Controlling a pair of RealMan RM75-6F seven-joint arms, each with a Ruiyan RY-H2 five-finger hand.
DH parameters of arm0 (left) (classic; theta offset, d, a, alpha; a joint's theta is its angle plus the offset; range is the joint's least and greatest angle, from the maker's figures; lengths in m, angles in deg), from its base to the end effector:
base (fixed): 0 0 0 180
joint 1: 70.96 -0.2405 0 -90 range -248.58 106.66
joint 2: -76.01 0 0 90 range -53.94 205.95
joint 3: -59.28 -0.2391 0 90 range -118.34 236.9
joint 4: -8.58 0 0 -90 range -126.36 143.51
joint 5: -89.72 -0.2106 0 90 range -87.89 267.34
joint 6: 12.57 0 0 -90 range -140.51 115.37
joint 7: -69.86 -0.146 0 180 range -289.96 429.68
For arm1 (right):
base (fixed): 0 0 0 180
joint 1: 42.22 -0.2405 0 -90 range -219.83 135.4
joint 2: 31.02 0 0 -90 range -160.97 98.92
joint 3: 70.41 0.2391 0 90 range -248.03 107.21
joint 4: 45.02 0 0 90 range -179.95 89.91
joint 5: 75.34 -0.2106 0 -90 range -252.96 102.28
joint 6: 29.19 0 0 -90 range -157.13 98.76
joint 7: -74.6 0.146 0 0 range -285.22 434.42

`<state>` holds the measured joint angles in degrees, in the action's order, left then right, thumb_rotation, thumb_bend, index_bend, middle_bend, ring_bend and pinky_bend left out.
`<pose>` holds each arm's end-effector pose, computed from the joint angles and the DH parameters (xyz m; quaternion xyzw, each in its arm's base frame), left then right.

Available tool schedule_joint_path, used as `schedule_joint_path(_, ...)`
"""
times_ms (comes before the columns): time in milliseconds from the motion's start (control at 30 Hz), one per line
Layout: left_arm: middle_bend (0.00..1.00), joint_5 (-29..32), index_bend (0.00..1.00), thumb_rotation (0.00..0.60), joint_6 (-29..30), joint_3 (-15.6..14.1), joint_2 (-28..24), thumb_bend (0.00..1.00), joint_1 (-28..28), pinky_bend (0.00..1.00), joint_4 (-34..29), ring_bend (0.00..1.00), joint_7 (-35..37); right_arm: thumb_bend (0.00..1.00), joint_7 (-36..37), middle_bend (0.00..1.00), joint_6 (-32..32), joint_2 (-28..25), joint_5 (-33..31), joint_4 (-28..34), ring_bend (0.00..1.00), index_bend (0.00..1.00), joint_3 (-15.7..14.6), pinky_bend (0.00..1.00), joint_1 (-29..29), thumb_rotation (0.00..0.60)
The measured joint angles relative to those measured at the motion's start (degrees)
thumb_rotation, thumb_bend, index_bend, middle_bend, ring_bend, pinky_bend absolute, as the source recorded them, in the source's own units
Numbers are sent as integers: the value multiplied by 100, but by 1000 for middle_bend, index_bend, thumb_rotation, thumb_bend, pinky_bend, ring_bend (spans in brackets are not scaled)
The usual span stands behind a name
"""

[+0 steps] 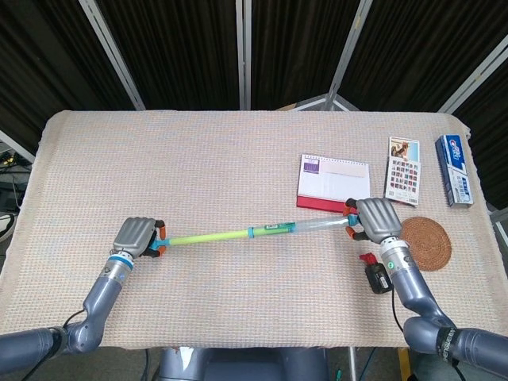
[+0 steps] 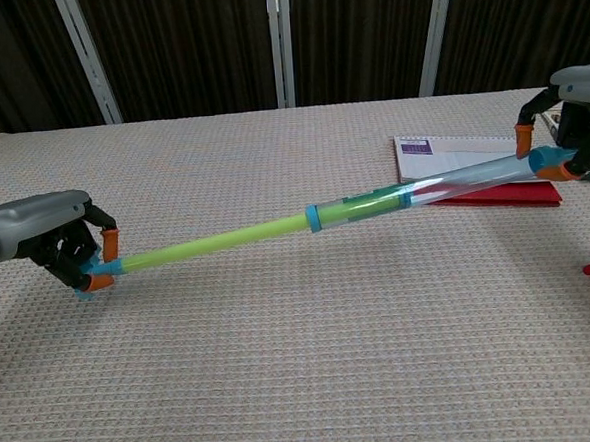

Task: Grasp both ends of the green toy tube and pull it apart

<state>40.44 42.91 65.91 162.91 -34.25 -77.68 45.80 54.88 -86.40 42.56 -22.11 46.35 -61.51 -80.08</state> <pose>-0.2073 0.3090 -0.0160 -0.6930 -0.4809 -0.2706 0.4639 -0.2050 -0.3395 0.0654 0.6813 -0.4229 0.3103 0.5106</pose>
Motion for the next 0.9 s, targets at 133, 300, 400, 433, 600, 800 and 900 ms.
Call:
schedule_joint_path(133, 837, -2, 738, 600, -34, -4, -18, 492, -9, 956, 90, 759, 62, 459, 120, 1000, 38, -64, 1, -73, 1000, 700, 26, 1000, 39, 600)
schedule_joint_path(300, 837, -19, 737, 600, -78, -21, -23, 492, -18, 956, 211, 759, 114, 459, 206, 1000, 70, -109, 31, -142, 1000, 702, 34, 1000, 75, 600)
schedule_joint_path(400, 837, -24, 738, 600, -120, -31, -15, 492, -30, 956, 368, 759, 177, 459, 308, 1000, 84, -131, 77, -216, 1000, 702, 32, 1000, 111, 600)
schedule_joint_path(433, 837, -38, 738, 600, -128, -33, -13, 492, -34, 956, 408, 759, 202, 459, 355, 1000, 94, -138, 109, -247, 1000, 702, 31, 1000, 127, 600)
schedule_joint_path(600, 837, -91, 737, 600, -133, -29, -54, 492, -58, 956, 521, 759, 261, 459, 482, 1000, 128, -169, 176, -326, 1000, 702, 35, 1000, 181, 600)
schedule_joint_path(800, 837, -89, 737, 600, -143, -20, -97, 492, -74, 956, 551, 759, 272, 459, 569, 1000, 154, -200, 206, -383, 1000, 702, 59, 1000, 224, 600)
schedule_joint_path(900, 837, -88, 737, 600, -152, -14, -88, 492, -74, 956, 552, 759, 276, 459, 592, 1000, 158, -207, 223, -393, 1000, 702, 69, 1000, 240, 600)
